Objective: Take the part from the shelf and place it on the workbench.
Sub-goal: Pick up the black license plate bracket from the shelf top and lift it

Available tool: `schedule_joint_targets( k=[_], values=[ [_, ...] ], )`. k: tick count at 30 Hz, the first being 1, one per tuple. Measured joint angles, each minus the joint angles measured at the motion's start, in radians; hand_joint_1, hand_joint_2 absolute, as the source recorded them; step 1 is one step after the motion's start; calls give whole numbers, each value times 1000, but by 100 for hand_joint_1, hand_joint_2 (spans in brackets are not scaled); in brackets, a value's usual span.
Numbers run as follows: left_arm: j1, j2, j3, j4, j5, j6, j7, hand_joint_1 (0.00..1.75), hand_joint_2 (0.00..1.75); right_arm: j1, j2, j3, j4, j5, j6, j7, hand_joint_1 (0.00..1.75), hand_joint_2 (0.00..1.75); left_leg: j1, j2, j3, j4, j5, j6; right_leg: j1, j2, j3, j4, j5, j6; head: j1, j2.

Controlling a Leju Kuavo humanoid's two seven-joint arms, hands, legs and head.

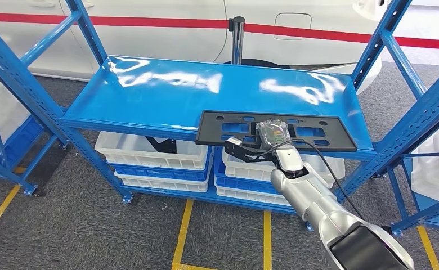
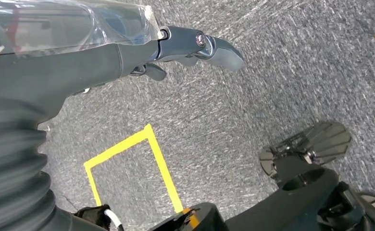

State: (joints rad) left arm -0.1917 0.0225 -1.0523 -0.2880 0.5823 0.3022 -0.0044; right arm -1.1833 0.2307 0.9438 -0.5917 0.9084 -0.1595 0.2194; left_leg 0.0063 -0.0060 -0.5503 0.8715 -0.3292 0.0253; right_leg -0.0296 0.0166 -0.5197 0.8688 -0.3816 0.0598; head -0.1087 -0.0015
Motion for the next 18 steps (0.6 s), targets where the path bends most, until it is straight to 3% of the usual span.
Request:
schedule_joint_targets(
  k=[6, 14, 18],
  values=[
    [-1, 0, 7, 0, -9, -14, 0, 0, 175, 1, -3, 1, -2, 51, -29, 5, 175, 175, 0, 0, -1, 0, 1, 0, 0, 0, -1, 0, 1, 0, 0, 0],
    [0, 0, 20, 0, -19, -40, -1, 0, 175, 12, -35, 3, -65, 209, -152, 22, 175, 175, -1, 0, -6, 0, 4, 0, -1, 0, -7, 0, 4, 0, 0, 0],
    [0, 0, 23, 0, -19, -58, -9, 0, 175, 12, -53, 3, -119, 254, -155, 20, 175, 175, -1, 0, -7, 0, 4, 1, -1, 0, -8, 0, 5, 0, 0, 0]
  ],
)
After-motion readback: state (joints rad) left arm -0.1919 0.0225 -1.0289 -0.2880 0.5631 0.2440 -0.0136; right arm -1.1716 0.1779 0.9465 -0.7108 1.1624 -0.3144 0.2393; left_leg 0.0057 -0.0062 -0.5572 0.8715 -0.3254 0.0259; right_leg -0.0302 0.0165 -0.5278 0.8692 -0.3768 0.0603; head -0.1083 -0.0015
